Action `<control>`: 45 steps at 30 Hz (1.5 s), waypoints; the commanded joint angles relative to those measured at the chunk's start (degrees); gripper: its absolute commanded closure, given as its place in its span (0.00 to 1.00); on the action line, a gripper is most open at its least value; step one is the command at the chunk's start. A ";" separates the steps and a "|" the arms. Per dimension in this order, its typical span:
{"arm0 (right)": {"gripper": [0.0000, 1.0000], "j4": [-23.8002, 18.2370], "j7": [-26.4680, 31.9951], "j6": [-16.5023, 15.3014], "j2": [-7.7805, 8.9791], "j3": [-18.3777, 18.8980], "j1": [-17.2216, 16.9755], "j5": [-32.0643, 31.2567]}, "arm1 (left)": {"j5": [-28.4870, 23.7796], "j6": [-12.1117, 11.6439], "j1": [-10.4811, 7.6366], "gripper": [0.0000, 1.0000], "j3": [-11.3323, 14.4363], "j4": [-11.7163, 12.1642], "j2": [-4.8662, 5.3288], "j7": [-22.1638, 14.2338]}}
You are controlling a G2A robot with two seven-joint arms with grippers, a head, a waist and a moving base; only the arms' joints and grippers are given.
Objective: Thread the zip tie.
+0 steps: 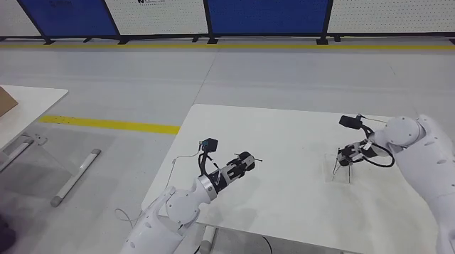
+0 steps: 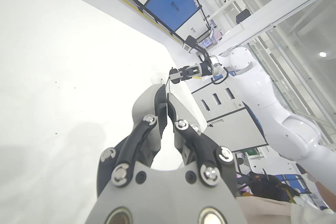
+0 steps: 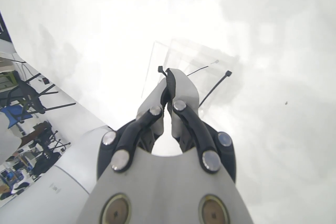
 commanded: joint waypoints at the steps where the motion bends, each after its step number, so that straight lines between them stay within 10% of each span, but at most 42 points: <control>1: 1.00 -2.33 0.11 0.31 1.12 1.42 -1.28 -0.23 | 0.00 0.00 0.00 1.00 0.00 0.00 0.00 0.00; 11: 1.00 -18.77 0.68 3.21 6.71 10.39 -10.89 -0.27 | 0.00 0.00 0.00 1.00 0.00 0.00 0.00 0.00; 19: 1.00 -24.16 -1.20 -1.85 9.81 20.44 -18.79 10.78 | 0.00 0.00 0.00 1.00 0.00 0.00 0.00 0.00; 33: 1.00 -23.08 -0.47 -4.56 10.02 21.81 -19.43 15.98 | 0.00 0.00 0.00 1.00 0.00 0.00 0.00 0.00; 45: 1.00 -35.55 4.26 -4.56 10.98 28.15 -28.87 35.63 | 0.00 0.00 0.00 1.00 0.00 0.00 0.00 0.00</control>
